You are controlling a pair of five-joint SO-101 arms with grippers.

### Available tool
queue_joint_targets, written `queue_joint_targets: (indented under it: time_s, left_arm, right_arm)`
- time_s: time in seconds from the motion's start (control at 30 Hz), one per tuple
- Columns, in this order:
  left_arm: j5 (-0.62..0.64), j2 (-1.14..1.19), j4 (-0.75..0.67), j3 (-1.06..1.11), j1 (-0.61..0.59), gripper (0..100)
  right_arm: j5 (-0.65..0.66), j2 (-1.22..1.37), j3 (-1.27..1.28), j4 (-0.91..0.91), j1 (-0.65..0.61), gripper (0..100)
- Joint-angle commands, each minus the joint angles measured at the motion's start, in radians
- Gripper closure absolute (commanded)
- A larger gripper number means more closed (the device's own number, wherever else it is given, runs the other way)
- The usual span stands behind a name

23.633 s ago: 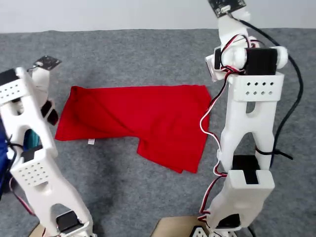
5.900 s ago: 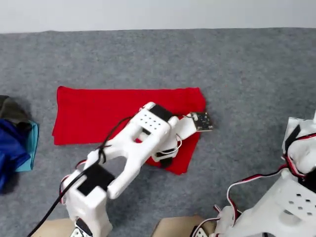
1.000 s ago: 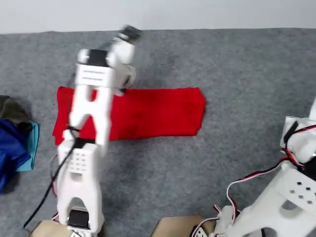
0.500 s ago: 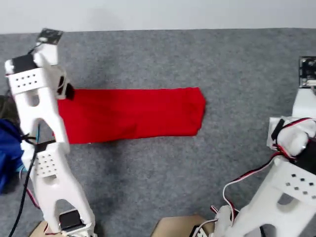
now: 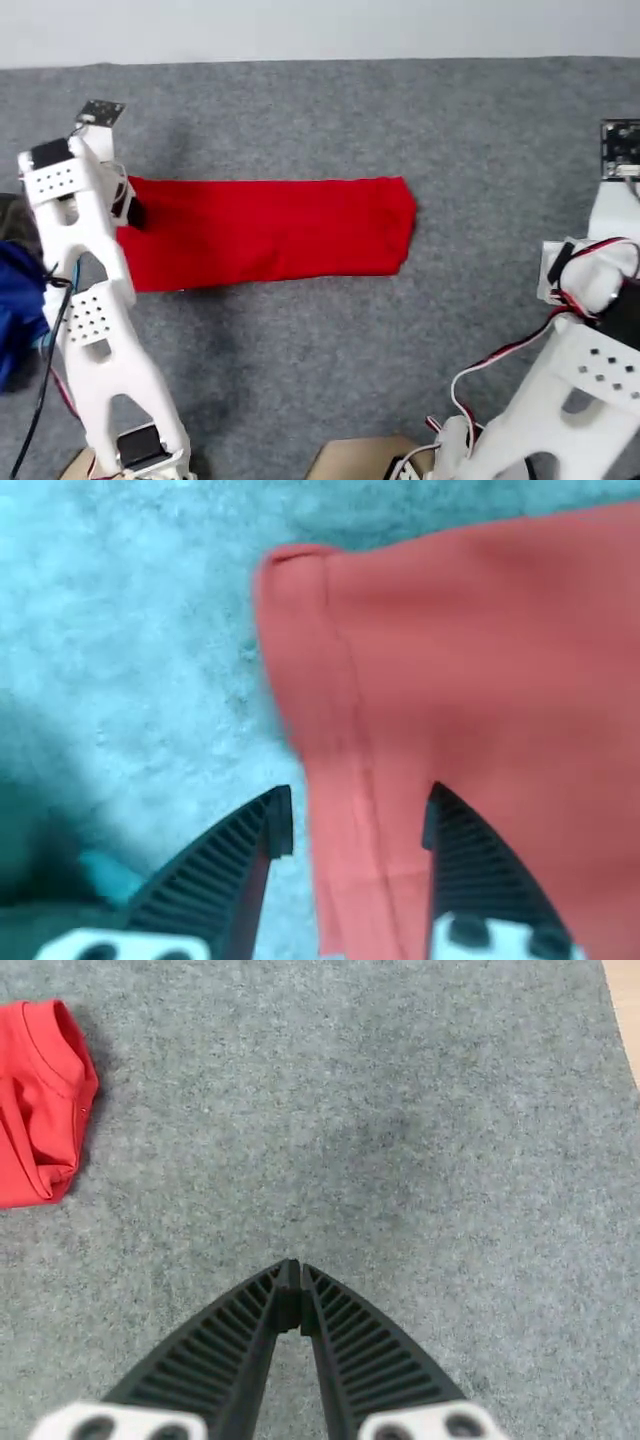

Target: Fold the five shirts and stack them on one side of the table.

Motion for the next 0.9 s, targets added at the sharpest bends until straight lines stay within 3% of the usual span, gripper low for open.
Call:
queue_joint_targets:
  time_s: [0.0,0.23,0.43,0.57,0.87]
  left_arm:
    - [-0.035,0.028,-0.011,-0.002,0.021,79]
    - [-0.184,0.120,0.035,-0.004,0.025,100]
    - [-0.210,0.120,0.157,-0.128,0.034,99]
    - [-0.207,0.103,0.158,-0.219,0.029,99]
    - [-0.158,-0.126,0.158,-0.104,0.147,99]
  right_arm:
    - [0.009,-0.012,-0.006,-0.018,-0.010,98.3]
    - [0.009,-0.012,-0.006,-0.018,-0.008,98.3]
    - [0.006,-0.010,-0.005,-0.039,-0.008,98.3]
    - [0.008,-0.010,-0.005,-0.041,-0.008,98.3]
    - [0.005,-0.010,-0.005,-0.039,-0.008,98.3]
